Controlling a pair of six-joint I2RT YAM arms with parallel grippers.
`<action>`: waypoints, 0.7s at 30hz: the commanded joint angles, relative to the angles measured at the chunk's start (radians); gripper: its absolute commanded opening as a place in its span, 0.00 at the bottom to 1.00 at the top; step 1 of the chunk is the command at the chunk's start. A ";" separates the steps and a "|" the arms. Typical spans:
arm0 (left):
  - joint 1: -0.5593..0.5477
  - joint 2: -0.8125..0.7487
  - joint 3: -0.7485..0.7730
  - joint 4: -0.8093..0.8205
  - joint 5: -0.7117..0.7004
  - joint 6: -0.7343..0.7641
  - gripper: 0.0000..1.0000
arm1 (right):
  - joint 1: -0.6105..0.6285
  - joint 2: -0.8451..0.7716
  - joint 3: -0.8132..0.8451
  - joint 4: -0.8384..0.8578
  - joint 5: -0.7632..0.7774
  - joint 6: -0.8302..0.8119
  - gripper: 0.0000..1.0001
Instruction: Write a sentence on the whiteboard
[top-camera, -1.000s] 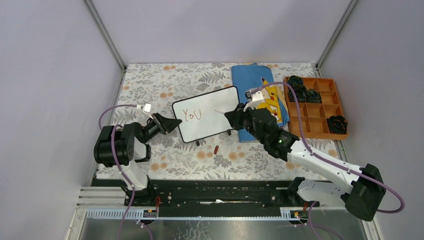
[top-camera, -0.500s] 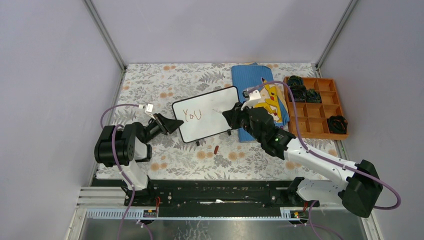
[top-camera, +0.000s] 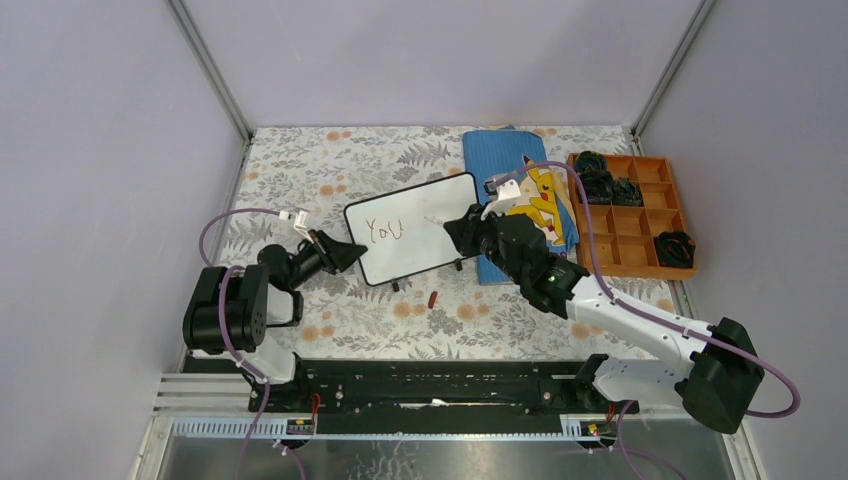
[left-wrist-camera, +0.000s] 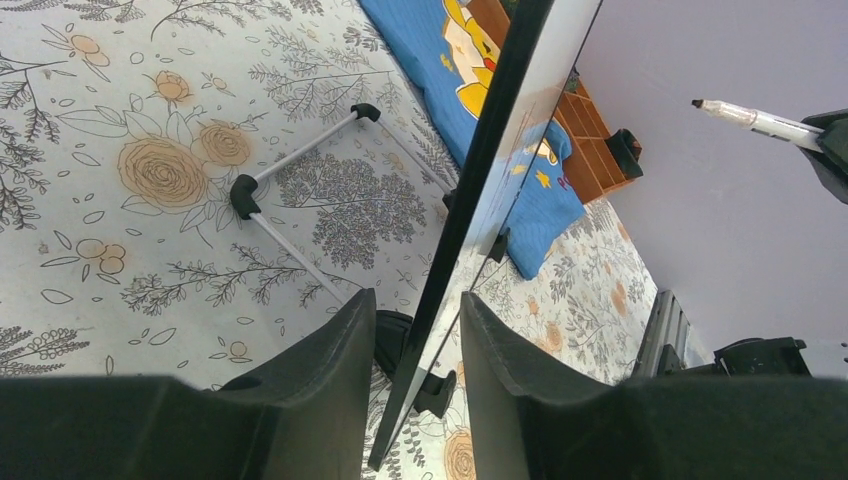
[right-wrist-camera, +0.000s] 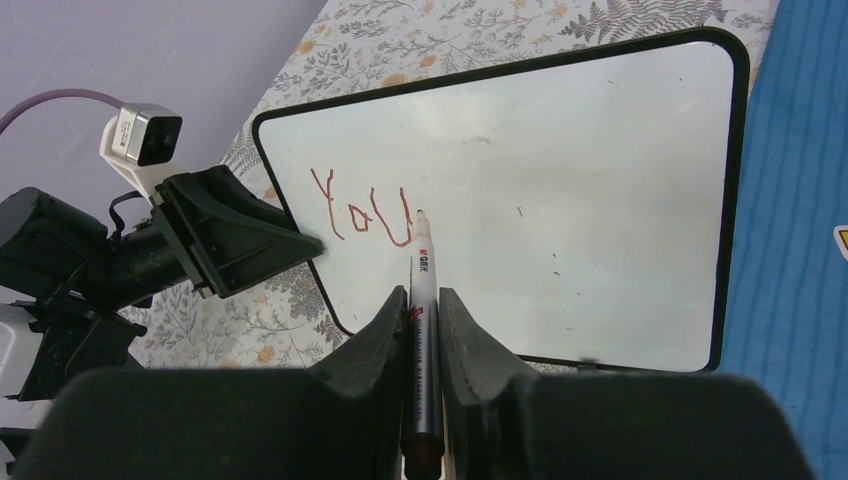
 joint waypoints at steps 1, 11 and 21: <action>-0.007 0.009 0.003 -0.006 0.003 0.039 0.41 | 0.000 -0.013 0.036 0.065 0.017 -0.012 0.00; -0.015 0.017 0.008 -0.013 -0.003 0.040 0.32 | 0.001 0.009 0.037 0.092 0.050 -0.026 0.00; -0.024 0.023 0.013 -0.014 -0.011 0.041 0.31 | 0.086 0.101 0.043 0.152 0.232 -0.141 0.00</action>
